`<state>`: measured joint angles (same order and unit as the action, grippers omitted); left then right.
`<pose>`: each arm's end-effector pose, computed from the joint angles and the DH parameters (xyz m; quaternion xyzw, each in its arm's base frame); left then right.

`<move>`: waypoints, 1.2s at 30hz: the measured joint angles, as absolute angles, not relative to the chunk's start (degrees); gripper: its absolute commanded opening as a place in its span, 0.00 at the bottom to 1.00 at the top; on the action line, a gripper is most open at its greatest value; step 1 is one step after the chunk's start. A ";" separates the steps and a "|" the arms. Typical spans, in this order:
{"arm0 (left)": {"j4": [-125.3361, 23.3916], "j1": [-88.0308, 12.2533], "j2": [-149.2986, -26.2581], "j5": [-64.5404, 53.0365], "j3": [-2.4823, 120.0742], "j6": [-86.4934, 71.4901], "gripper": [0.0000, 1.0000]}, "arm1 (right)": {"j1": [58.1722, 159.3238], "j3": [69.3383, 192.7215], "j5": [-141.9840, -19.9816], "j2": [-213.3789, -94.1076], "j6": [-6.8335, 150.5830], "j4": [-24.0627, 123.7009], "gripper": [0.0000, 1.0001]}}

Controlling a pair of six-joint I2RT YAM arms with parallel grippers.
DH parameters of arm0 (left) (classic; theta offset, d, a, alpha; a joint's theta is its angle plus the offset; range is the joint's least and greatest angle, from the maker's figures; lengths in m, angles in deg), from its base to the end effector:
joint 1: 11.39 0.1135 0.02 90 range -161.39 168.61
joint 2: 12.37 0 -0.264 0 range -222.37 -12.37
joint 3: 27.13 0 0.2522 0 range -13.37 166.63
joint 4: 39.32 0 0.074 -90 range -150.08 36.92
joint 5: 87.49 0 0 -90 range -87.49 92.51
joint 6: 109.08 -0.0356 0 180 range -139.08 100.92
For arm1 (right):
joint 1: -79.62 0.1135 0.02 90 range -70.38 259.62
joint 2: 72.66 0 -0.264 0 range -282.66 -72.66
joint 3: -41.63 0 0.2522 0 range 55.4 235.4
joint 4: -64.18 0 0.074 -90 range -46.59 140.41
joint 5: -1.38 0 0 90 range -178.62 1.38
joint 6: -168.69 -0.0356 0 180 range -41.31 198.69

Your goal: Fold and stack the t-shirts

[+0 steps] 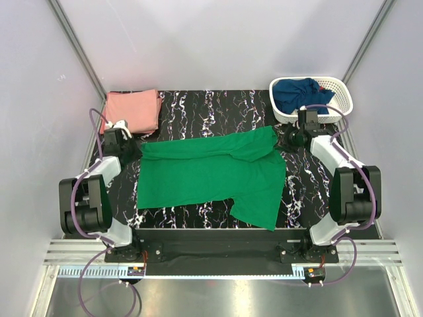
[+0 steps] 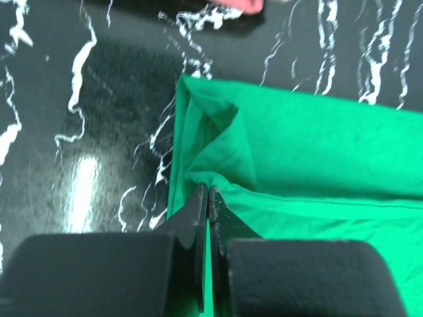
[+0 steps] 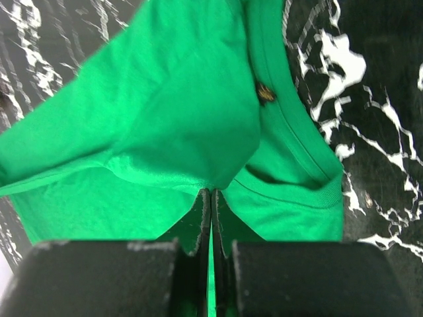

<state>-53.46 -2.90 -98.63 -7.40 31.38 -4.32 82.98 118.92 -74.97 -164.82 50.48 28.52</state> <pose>0.3047 0.0393 0.1867 -0.1488 0.8982 -0.1010 0.4012 0.3417 0.0285 0.2288 0.1619 0.9213 0.1988 0.2922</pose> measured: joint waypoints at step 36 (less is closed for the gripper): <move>-69.24 -3.79 -111.33 -2.44 42.88 2.26 0.28 | 82.98 106.77 -71.48 -159.62 44.32 31.28 0.12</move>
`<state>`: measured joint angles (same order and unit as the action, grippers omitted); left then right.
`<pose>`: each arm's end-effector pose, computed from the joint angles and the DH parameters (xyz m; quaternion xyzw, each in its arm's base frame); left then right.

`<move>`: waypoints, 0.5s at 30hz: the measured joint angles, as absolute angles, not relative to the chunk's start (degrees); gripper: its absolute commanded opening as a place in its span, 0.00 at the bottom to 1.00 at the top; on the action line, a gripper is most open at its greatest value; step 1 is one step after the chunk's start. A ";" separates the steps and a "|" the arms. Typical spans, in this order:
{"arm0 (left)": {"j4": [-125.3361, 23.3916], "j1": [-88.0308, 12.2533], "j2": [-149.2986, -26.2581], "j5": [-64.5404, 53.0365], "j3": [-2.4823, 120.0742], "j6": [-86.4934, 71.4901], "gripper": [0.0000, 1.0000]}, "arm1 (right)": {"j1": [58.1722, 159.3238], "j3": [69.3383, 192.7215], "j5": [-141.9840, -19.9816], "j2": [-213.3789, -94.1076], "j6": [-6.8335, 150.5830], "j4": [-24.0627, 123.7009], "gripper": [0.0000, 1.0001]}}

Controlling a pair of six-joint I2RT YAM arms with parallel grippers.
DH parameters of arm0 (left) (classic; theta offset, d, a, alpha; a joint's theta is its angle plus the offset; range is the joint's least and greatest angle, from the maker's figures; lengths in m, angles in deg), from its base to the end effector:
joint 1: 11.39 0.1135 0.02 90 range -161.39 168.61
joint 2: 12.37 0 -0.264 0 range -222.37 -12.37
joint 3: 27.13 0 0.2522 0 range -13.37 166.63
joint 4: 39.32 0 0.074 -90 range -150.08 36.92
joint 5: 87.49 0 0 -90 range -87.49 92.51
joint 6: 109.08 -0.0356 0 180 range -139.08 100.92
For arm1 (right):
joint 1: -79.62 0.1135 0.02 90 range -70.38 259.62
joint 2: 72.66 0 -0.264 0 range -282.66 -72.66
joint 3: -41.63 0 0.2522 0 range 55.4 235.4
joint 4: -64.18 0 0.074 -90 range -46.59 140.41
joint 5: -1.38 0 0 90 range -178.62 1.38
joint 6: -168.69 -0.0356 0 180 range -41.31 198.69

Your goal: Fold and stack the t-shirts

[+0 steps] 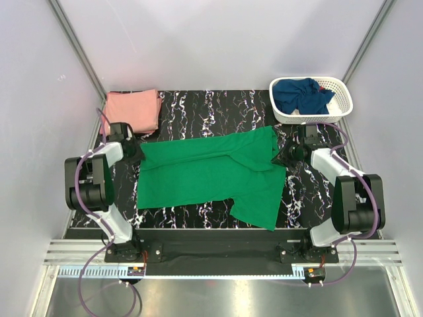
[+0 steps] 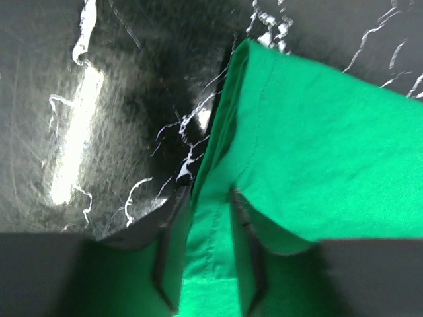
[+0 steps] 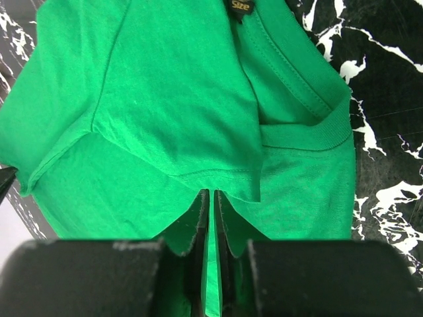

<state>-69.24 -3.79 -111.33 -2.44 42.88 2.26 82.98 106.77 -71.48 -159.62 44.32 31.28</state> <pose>0.3358 0.0417 0.1585 -0.2293 0.9348 -0.0734 0.2612 0.3014 0.0282 0.1952 0.2084 0.9201 0.2313 0.2376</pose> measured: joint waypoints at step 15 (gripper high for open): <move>-69.57 -4.01 -111.33 -5.09 44.65 1.28 0.14 | 82.98 105.07 -73.53 -165.28 43.49 33.09 0.42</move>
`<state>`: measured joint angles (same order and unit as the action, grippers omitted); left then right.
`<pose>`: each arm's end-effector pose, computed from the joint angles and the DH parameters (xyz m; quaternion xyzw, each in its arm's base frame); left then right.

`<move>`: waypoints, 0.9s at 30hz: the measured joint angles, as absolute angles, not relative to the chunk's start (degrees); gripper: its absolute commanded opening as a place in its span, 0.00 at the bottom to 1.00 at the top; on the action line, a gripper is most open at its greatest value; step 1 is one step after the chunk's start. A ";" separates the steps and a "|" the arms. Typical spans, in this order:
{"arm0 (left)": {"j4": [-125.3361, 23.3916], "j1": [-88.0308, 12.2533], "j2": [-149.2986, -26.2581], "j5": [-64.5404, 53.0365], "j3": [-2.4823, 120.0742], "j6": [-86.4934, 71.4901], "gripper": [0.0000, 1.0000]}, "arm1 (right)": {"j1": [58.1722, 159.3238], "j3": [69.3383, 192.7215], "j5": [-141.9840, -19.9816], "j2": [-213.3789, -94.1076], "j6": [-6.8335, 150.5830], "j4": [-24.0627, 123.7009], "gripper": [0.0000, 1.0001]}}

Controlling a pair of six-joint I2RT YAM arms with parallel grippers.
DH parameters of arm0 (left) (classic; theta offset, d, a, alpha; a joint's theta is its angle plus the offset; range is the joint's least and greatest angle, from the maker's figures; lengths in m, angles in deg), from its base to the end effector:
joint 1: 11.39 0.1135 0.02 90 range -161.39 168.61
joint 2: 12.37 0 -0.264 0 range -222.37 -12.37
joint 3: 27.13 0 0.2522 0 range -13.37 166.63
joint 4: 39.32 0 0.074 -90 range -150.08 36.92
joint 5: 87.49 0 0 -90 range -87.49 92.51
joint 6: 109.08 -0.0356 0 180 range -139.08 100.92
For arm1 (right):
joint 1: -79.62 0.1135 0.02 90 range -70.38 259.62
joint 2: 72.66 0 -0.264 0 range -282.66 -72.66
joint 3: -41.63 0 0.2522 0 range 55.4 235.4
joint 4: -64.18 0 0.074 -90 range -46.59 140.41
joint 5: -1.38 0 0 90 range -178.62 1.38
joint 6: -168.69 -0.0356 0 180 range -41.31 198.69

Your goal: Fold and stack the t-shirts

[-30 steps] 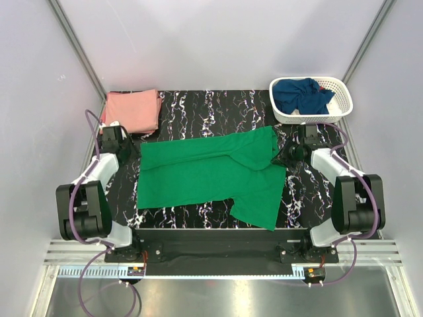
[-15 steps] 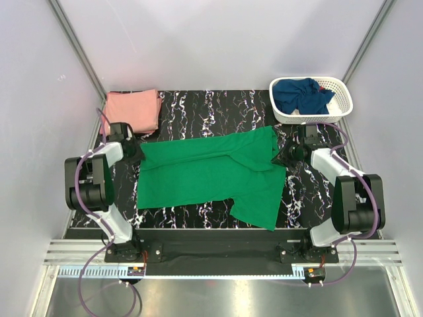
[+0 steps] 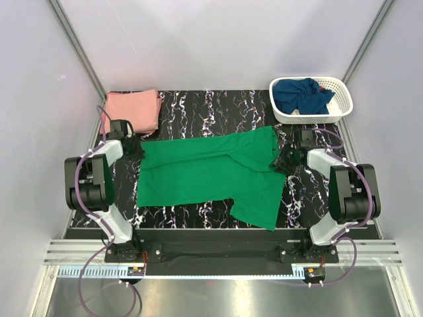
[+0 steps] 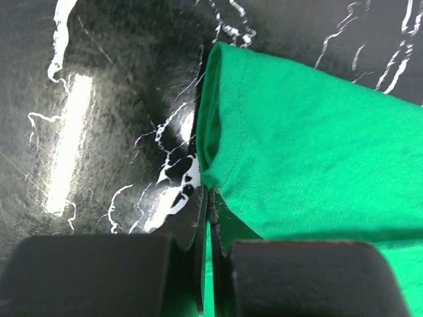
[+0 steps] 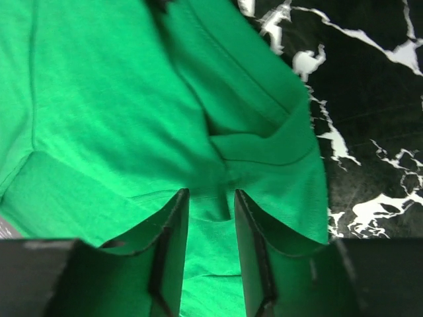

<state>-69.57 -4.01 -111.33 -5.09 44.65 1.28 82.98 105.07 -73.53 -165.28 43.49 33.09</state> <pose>0.3421 0.0396 0.1670 -0.2116 0.9343 -0.0948 0.2708 0.3049 0.0272 0.1602 0.2304 0.9307 0.2038 0.1982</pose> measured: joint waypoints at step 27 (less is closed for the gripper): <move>-70.57 -5.87 -101.25 0.27 35.38 7.84 0.36 | 82.98 103.27 -75.59 -165.46 40.39 38.60 0.00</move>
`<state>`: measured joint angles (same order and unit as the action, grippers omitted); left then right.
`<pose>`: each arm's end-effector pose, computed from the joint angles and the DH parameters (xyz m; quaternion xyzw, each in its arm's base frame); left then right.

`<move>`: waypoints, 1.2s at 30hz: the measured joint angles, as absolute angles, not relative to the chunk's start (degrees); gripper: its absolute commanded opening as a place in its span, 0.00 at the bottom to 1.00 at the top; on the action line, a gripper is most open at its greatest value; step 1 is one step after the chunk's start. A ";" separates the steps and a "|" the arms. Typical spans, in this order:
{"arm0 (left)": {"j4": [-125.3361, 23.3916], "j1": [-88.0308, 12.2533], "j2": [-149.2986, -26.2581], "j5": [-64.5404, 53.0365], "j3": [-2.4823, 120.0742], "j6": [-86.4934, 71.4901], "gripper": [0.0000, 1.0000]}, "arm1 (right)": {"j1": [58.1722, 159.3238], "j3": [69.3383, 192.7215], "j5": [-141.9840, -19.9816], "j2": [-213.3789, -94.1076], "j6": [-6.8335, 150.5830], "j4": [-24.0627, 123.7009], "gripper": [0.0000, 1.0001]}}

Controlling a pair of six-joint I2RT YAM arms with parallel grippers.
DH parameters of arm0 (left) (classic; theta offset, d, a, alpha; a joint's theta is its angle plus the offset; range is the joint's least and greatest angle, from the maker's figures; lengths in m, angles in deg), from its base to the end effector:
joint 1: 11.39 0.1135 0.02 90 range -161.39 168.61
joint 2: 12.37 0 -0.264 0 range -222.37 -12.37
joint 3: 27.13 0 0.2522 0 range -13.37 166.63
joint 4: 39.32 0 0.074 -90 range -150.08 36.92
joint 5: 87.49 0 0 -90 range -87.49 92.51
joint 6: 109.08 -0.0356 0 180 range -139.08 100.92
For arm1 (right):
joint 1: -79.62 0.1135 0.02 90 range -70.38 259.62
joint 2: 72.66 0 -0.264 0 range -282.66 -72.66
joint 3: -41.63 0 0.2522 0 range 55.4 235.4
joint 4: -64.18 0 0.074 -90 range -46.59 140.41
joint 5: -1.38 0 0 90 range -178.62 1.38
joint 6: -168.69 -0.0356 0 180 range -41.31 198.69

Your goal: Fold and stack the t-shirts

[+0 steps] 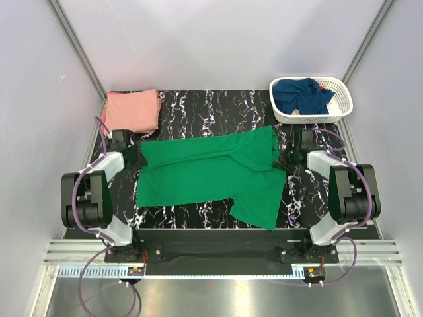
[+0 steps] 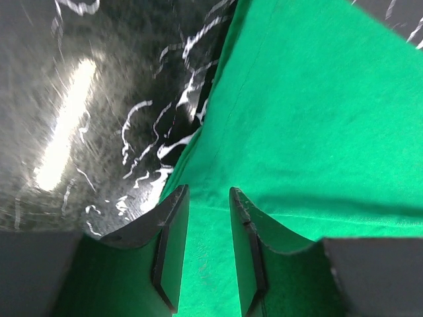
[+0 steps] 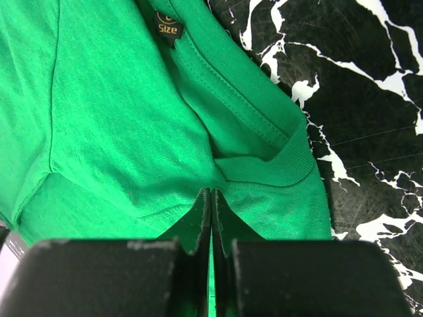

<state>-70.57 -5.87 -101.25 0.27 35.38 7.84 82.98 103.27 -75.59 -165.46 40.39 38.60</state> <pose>0.2982 0.0274 0.1729 -0.2630 0.9235 -0.0702 0.2704 0.3073 0.0261 0.1558 0.2548 0.9178 0.2027 0.2271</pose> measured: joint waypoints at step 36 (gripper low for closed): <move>-62.99 -6.40 -96.01 6.28 26.22 18.55 0.36 | 82.98 102.95 -74.97 -164.54 40.41 38.62 0.00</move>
